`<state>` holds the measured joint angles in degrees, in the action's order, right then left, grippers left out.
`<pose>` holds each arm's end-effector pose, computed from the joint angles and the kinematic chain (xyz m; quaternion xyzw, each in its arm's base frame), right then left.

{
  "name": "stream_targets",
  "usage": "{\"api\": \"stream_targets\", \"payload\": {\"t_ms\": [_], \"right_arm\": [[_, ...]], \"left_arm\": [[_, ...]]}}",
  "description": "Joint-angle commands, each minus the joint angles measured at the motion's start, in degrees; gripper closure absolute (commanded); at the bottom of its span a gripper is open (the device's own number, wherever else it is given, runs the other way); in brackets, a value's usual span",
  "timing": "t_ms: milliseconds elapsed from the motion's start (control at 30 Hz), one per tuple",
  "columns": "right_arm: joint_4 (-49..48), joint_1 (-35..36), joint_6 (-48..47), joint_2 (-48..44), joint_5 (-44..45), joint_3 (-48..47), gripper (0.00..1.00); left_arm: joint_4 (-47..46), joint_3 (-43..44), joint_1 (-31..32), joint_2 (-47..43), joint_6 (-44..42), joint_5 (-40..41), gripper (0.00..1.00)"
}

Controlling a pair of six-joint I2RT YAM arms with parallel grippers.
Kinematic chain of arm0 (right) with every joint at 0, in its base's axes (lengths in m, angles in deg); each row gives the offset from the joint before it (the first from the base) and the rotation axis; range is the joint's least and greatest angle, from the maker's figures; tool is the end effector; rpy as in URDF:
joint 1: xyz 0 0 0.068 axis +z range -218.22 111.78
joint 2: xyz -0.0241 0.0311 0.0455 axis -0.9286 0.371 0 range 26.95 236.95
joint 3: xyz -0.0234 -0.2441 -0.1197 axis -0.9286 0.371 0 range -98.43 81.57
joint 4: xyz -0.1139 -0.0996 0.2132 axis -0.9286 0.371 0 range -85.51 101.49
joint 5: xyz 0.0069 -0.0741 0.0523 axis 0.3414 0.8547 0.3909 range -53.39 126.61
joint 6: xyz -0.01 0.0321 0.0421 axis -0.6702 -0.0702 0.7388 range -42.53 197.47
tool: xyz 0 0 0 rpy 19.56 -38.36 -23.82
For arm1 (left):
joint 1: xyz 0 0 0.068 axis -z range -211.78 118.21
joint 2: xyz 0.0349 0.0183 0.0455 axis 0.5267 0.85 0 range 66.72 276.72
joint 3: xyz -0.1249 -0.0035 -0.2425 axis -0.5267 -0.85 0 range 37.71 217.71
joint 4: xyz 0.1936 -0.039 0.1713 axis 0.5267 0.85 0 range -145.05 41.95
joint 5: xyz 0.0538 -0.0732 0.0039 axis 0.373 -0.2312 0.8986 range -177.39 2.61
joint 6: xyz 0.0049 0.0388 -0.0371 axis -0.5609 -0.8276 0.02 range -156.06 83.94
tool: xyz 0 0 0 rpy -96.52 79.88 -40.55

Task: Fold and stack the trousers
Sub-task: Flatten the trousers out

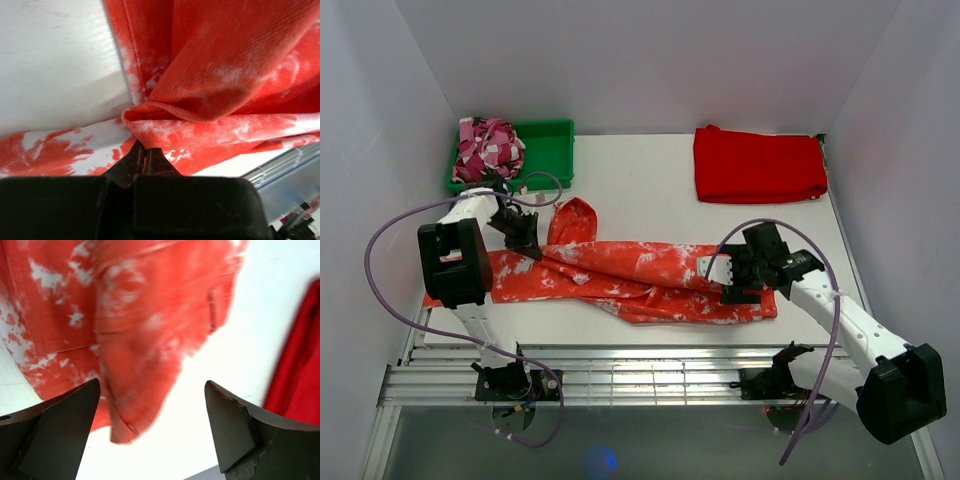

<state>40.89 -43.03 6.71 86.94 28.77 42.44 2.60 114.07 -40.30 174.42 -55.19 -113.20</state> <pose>0.1764 0.0884 0.2192 -0.7240 0.6265 -0.0484 0.2846 0.3411 0.0355 0.1828 0.0922 0.9703 -0.2148 0.0617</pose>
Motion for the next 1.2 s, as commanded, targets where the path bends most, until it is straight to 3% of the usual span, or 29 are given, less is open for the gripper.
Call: {"api": "stream_targets", "payload": {"t_ms": [0, 200, 433, 567, 933, 1167], "right_arm": [[10.86, -0.05, 3.61, -0.39, -5.33, -10.42, 0.1], [12.56, -0.67, 15.8, 1.43, -10.88, -20.18, 0.1], [11.15, -9.89, 36.56, 28.55, -18.78, -34.4, 0.0], [7.64, -12.71, 42.8, 38.44, -19.94, -39.26, 0.08], [4.38, -10.08, 42.2, 51.44, -25.12, -42.34, 0.09], [1.65, -8.58, 39.92, 55.06, -21.61, -40.32, 0.15]], "left_arm": [[-2.27, -1.21, -0.54, -0.12, -2.13, 6.99, 1.0], [-5.26, -4.02, -0.45, -1.61, -5.73, 11.64, 1.0], [-9.66, -8.5, 0.69, -7.58, -10.66, 14.81, 1.0], [-9.66, -8.24, 1.39, -9.52, -11.19, 14.03, 1.0], [-8.43, -7.72, 1.75, -12.25, -9.26, 12.88, 1.0], [-7.2, -5.61, 1.75, -11.37, -7.67, 12.18, 1.0]]}}
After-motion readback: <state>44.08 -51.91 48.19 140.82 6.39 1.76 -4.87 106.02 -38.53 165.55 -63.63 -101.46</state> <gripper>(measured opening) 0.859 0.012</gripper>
